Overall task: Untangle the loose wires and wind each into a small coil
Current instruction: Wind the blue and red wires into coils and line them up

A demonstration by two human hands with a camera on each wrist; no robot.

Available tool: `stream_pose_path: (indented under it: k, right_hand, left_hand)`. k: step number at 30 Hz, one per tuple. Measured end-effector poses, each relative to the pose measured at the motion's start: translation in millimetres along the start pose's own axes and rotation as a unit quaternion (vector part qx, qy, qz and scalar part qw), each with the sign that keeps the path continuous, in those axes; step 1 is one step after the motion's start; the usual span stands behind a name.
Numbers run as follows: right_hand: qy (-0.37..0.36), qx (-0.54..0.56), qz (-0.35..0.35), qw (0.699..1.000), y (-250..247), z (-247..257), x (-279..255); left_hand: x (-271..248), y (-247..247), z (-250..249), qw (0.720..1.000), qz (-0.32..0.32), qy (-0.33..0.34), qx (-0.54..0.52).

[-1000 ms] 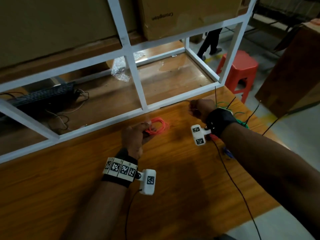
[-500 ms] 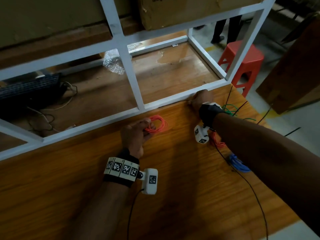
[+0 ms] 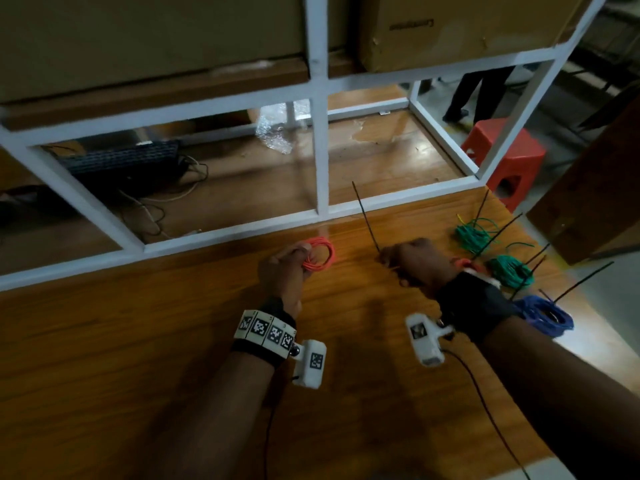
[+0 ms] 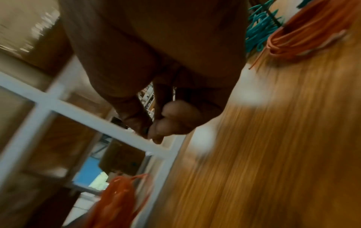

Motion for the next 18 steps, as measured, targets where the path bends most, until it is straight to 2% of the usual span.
stream_pose_path:
  k: [6,14,16,18]
  right_hand:
    - [0.012,0.073,0.114,0.991,57,11,-100]
    - [0.044,0.055,0.111,0.991,104,3,-141]
    - [0.043,0.059,0.102,0.992,109,2,-146]
    - [0.036,0.061,0.098,0.993,112,2,-151]
  left_hand:
    - [-9,-32,-16,1.0,-0.002,0.027,0.002]
    - [-23,-65,-41,0.994,-0.001,0.102,0.027]
    - [-33,-72,-43,0.99,0.013,0.128,0.052]
    - [-45,-76,-41,0.98,0.054,0.165,0.097]
Point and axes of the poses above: each hand's wrist, its own x-axis towards the middle knuckle, its own y-axis out of the palm, z = x × y, the point moved 2 cm from there along x, towards the middle knuckle, and after that the axes turned 5 degrees about -x, right-handed, at the moved point
